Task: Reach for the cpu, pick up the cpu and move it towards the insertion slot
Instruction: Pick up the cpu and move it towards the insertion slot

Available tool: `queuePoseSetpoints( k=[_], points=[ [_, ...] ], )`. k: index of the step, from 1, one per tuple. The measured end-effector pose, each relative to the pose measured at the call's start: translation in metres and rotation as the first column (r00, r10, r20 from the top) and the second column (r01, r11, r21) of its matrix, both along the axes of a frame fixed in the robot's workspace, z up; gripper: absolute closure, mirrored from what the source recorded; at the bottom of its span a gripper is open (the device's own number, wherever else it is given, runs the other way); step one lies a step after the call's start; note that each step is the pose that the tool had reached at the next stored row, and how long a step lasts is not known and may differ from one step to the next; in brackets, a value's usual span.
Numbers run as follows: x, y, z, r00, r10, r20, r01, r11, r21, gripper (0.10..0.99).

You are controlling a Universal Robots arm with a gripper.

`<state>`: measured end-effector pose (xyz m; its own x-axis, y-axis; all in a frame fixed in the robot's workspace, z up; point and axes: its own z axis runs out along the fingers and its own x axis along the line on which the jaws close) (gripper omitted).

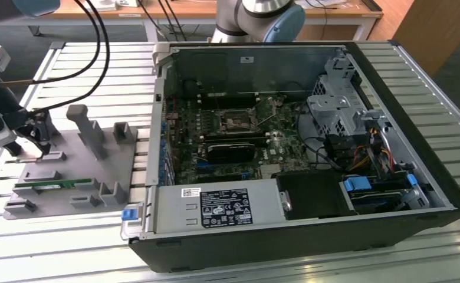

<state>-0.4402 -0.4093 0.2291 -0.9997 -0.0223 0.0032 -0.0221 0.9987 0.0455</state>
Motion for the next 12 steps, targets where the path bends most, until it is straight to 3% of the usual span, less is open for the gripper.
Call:
queuePoseSetpoints(
  k=[12],
  points=[
    [0.0, 0.0, 0.0091, 1.0, 0.0, 0.0001, 0.0, 1.0, 0.0, 0.545]
  ],
)
